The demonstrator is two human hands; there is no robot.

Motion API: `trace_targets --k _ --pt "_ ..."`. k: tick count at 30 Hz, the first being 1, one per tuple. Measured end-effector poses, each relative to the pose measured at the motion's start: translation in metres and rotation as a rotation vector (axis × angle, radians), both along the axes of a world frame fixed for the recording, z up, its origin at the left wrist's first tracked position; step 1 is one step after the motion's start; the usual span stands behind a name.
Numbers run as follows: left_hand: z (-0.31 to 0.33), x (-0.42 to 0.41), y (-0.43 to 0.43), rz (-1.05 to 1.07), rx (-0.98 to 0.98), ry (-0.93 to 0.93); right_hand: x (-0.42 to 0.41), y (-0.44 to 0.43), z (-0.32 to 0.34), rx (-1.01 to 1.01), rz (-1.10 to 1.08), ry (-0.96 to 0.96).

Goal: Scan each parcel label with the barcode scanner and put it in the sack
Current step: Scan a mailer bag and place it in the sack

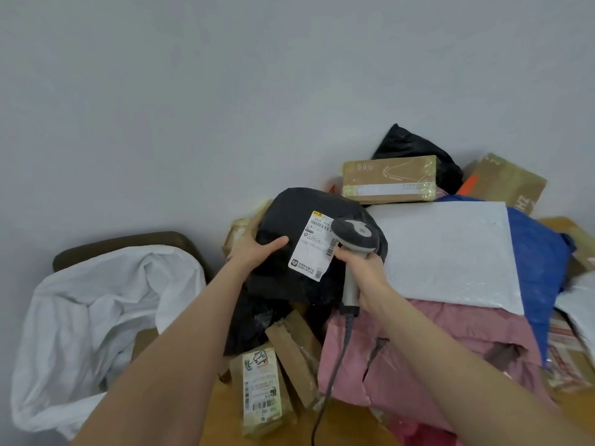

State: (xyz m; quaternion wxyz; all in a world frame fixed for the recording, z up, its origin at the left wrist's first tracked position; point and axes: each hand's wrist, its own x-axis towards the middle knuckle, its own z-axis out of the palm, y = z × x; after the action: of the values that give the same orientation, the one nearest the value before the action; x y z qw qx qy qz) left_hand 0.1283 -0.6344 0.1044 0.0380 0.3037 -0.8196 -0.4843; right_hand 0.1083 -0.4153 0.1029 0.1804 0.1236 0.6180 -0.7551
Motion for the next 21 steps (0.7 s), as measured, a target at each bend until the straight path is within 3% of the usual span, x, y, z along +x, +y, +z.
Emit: trace_targets --k 8,14,21 --pt "0.014 0.010 0.017 0.061 0.134 0.010 0.002 -0.003 0.001 -0.010 0.052 -0.010" --pt "0.029 0.039 -0.005 -0.032 0.189 -0.083 0.013 -0.005 0.016 -0.069 0.072 0.039" --pt "0.033 0.057 0.013 -0.002 0.467 -0.143 0.042 -0.028 0.022 -0.079 0.166 0.065"
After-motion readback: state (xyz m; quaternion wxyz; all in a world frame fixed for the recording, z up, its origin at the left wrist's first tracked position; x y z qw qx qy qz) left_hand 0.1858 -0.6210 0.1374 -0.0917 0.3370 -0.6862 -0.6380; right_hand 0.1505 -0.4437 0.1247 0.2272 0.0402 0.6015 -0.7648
